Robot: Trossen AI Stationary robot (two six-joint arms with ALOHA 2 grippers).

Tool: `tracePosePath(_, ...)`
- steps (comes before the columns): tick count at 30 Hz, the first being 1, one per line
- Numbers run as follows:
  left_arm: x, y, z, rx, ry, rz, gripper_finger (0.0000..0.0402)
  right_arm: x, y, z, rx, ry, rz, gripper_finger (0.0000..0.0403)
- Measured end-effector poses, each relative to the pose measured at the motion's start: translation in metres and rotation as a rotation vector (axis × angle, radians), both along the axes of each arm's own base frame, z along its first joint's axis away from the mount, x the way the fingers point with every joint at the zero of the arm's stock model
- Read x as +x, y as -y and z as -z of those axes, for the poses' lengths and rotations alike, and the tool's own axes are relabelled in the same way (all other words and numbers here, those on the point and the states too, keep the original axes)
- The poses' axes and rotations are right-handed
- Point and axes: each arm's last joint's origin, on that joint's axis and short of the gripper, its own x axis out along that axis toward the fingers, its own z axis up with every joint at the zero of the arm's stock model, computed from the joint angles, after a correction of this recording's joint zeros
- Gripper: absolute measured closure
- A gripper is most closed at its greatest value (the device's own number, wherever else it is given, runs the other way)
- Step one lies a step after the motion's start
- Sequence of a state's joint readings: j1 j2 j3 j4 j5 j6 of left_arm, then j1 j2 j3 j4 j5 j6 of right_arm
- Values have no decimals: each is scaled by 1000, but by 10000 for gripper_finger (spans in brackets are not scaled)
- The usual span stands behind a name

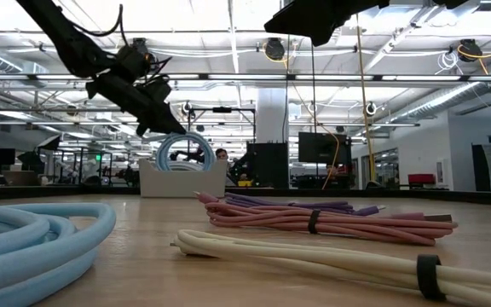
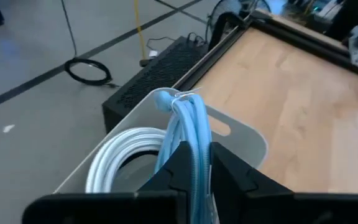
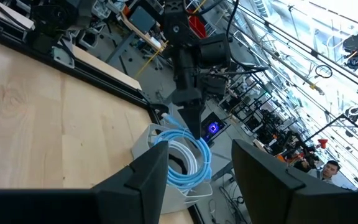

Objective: Pick & Place USB Port
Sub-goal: Put the top blue HDMI cable into the gray bin

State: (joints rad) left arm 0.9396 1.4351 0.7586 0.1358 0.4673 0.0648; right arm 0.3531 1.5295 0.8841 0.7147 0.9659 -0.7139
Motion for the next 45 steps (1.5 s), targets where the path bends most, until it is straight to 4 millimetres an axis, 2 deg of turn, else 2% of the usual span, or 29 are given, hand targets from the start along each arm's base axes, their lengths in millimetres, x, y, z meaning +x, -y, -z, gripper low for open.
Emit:
tracePosePath(12, -3, 0, 5, -5, -98, -120, 368, 0, 0, 0, 6, 5, 0, 234)
tracePosePath(21, 4, 1, -2, -82, 83, -8, 368, 0, 0, 0, 11, 8, 0, 234)
tracePosePath(26, 7, 3, -3, -101, 105, 16, 368, 0, 0, 0, 11, 8, 0, 234)
tracePosePath(36, 0, 4, 7, -169, -12, -88, 368, 0, 0, 0, 12, 8, 0, 234)
tracePosePath(43, -3, 2, 8, -145, -54, -161, 368, 0, 0, 0, 18, 12, 0, 234)
tracePosePath(45, -4, 2, 8, -139, -57, -182, 354, 0, 0, 0, 18, 12, 0, 234)
